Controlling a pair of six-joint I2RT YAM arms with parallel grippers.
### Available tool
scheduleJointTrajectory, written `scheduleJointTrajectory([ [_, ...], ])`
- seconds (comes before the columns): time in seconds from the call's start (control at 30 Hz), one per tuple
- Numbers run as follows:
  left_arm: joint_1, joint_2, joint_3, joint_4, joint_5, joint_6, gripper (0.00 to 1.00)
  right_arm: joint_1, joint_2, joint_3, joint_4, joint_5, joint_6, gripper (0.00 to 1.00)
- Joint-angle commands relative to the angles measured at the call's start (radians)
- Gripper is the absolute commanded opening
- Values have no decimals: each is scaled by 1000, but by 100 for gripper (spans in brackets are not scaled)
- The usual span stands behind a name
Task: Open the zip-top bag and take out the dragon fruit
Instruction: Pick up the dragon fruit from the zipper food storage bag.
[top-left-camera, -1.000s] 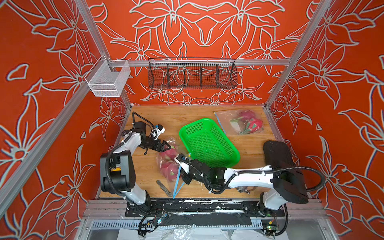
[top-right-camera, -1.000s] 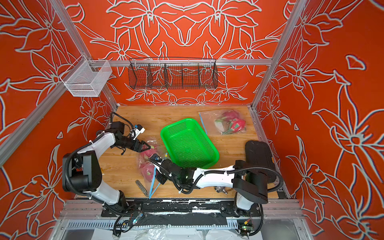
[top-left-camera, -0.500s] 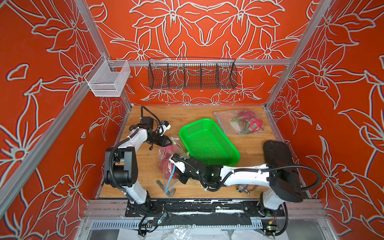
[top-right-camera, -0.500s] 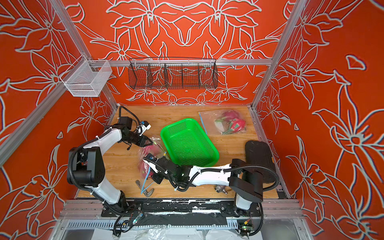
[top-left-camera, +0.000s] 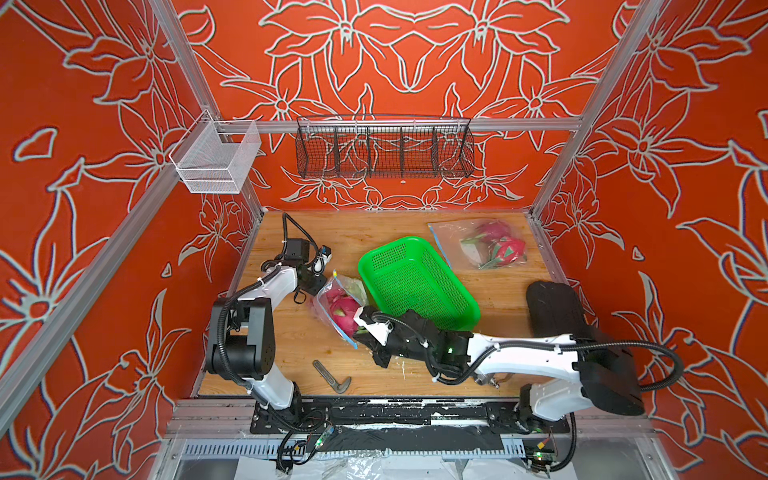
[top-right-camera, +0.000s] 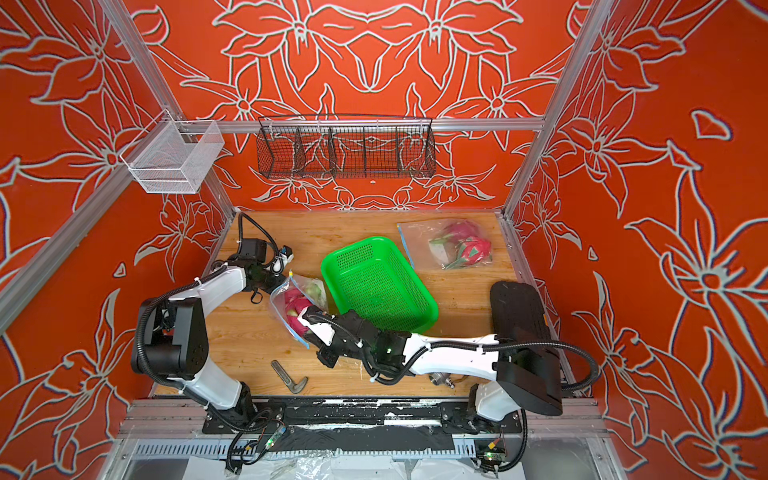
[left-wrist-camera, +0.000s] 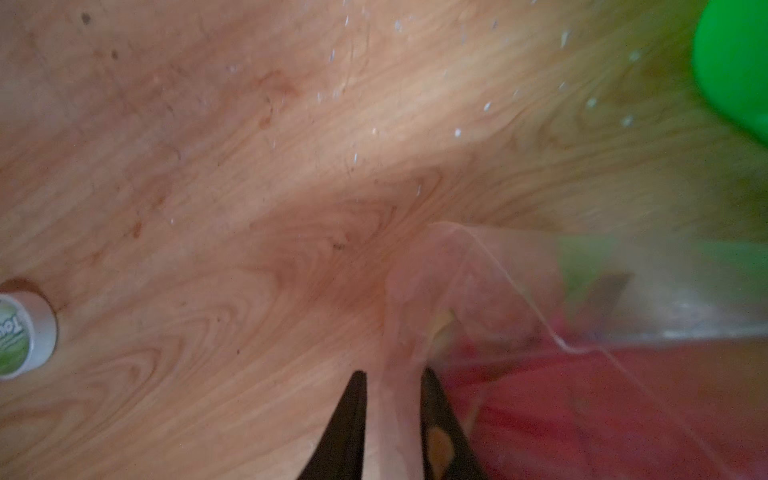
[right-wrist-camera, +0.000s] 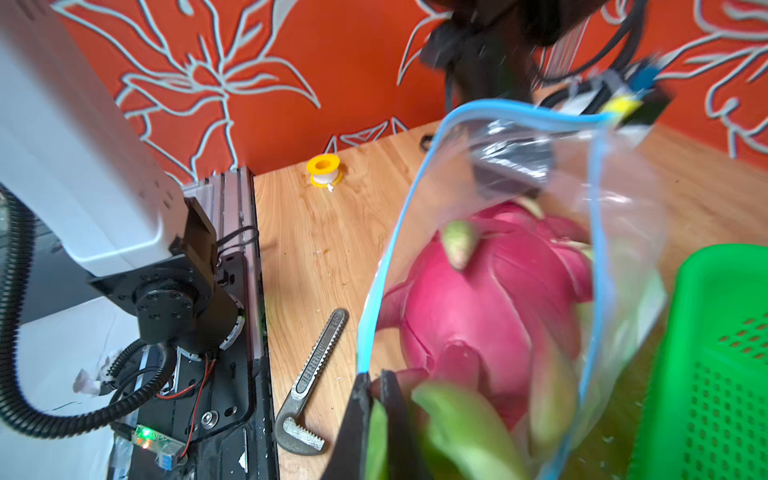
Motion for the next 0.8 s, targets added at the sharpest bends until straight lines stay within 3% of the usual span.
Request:
scheduleJointTrajectory([
  [0.0,5,33,-76,-63,-172,60,25,21,-105,-49,47,-42,-30,0],
  [0.13,2,-24,-75,-132,-105,35,27,16,-112,-58,94,-21,-54,0],
  [0.3,-13,-193,-88,-208,17,22,30,-17,7,27,144,-77,-59,0],
  [0.53,-123,-196,-128,-205,-56,4,35,-25,72,150,155,-163,-38,0],
  [0.77,-244,-87,-137,-124,-179,-35,36,-23,-59,73,186,-204,29,0],
])
